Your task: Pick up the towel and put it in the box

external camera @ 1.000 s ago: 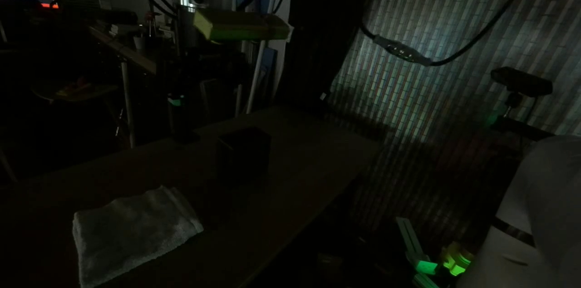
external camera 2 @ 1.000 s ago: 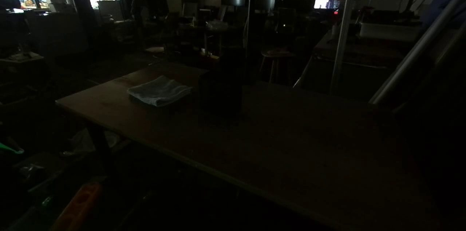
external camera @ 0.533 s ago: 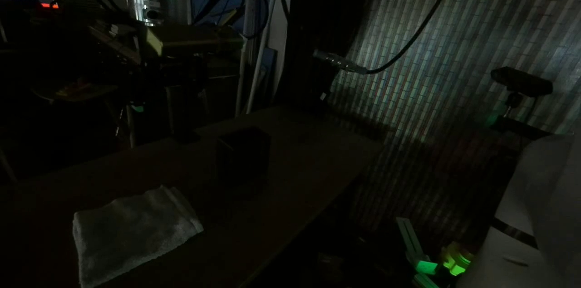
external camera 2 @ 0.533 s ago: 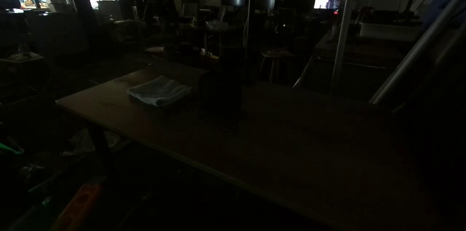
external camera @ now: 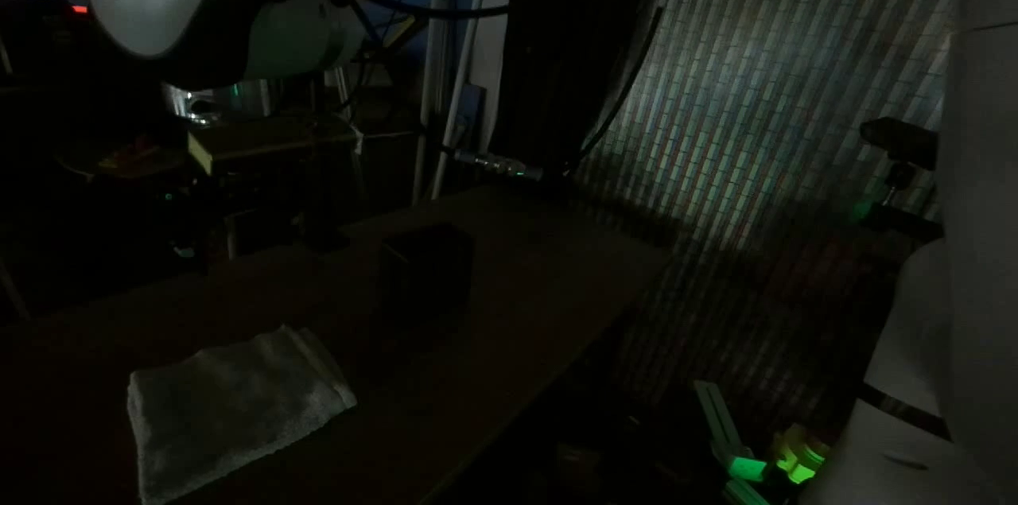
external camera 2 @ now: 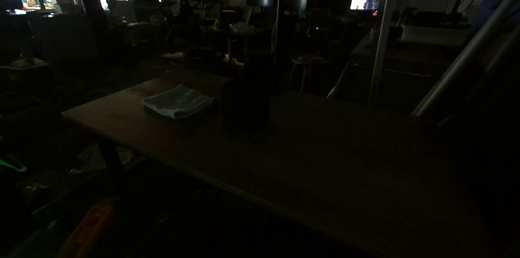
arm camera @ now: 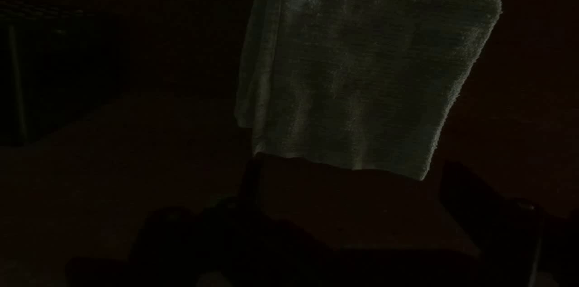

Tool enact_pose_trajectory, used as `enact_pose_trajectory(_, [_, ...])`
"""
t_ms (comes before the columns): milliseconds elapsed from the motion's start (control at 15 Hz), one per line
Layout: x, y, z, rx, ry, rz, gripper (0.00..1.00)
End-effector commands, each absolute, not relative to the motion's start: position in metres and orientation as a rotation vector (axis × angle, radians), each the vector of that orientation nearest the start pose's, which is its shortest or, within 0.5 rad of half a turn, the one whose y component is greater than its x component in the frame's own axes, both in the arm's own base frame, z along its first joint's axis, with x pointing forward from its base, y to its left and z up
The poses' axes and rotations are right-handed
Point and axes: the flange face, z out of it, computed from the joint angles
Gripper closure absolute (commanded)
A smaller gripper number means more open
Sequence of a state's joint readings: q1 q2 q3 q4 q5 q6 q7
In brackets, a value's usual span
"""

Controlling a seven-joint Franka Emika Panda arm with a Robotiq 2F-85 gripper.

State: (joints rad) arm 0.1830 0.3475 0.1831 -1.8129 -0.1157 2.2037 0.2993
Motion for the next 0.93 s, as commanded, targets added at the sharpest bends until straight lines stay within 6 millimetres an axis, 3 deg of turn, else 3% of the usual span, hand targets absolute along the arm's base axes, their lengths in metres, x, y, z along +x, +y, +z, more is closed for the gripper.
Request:
enact_pose_trajectory(0, [0.623,0.249,0.327,-3.141,-0.281,-0.104,0.0])
enact_pose_trajectory(400, [0.615,0.284,0.25,-3.119,-0.497,-0.026,0.0])
enact_pose_trajectory(867, [0.61,0.272,0.191,-3.153,-0.648,0.005,0.0])
